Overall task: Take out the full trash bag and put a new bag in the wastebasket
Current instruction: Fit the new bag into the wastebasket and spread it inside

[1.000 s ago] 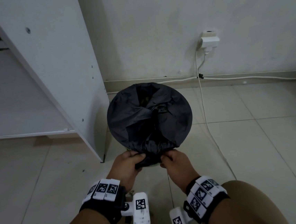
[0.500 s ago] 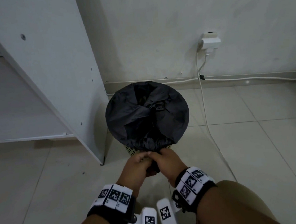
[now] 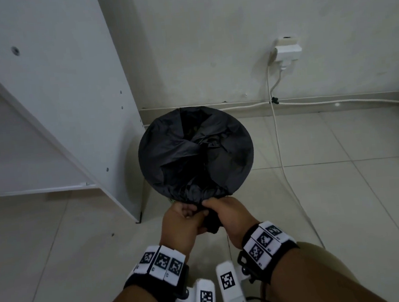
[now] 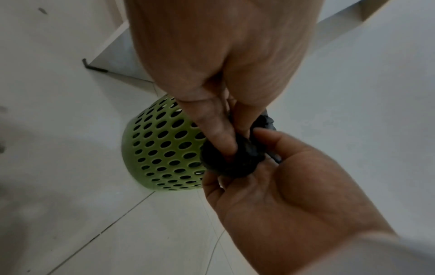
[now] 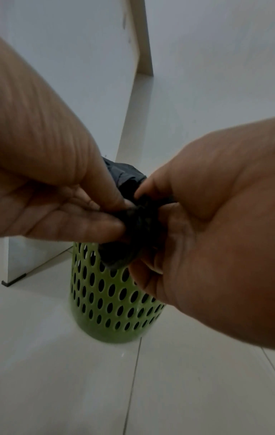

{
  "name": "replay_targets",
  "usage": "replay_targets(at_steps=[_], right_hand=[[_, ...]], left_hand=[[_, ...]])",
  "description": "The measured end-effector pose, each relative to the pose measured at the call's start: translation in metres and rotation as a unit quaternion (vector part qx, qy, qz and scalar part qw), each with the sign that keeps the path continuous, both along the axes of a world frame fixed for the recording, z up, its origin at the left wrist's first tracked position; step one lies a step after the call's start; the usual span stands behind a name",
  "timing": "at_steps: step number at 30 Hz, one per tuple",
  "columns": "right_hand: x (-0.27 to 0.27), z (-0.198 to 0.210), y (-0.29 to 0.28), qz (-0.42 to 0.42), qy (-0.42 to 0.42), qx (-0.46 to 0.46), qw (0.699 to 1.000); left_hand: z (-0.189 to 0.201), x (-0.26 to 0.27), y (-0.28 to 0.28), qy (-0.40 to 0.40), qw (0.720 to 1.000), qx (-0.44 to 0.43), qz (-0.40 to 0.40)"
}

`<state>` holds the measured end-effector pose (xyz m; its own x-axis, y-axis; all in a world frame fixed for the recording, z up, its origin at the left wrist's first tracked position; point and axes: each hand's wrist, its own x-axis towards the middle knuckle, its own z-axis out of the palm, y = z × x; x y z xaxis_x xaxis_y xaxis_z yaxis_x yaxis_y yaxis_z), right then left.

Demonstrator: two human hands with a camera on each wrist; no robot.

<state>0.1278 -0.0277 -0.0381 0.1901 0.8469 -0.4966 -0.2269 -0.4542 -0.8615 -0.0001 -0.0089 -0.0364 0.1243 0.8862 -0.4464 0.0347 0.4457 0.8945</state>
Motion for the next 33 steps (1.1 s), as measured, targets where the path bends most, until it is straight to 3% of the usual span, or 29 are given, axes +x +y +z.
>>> replay_targets(at_steps=[4, 9, 13, 19, 22, 26, 33], right_hand=[[0.001, -0.002, -0.005, 0.046, 0.017, 0.037, 0.998], [0.01, -0.008, -0.001, 0.021, -0.009, 0.035, 0.999], [0.013, -0.012, -0.002, 0.043, -0.024, 0.053, 0.997], [0.017, -0.014, -0.004, -0.009, -0.129, 0.053, 0.99], [0.018, -0.02, -0.003, -0.015, -0.216, 0.055, 0.975], [0.016, -0.026, -0.004, -0.038, -0.275, 0.047, 0.959], [0.008, -0.018, -0.004, -0.087, -0.252, 0.028, 0.963]], left_hand=[[0.0, -0.002, 0.005, 0.036, 0.999, 0.012, -0.015], [0.004, -0.009, 0.006, -0.015, 0.998, -0.021, -0.058], [0.001, -0.013, 0.013, -0.028, 0.999, -0.035, -0.031], [-0.007, -0.01, 0.023, -0.098, 0.988, -0.121, -0.002], [-0.009, -0.009, 0.026, -0.061, 0.99, -0.121, -0.028], [-0.009, -0.01, 0.039, 0.056, 0.995, -0.045, -0.076], [-0.007, -0.006, 0.032, 0.027, 0.998, -0.059, 0.022]])
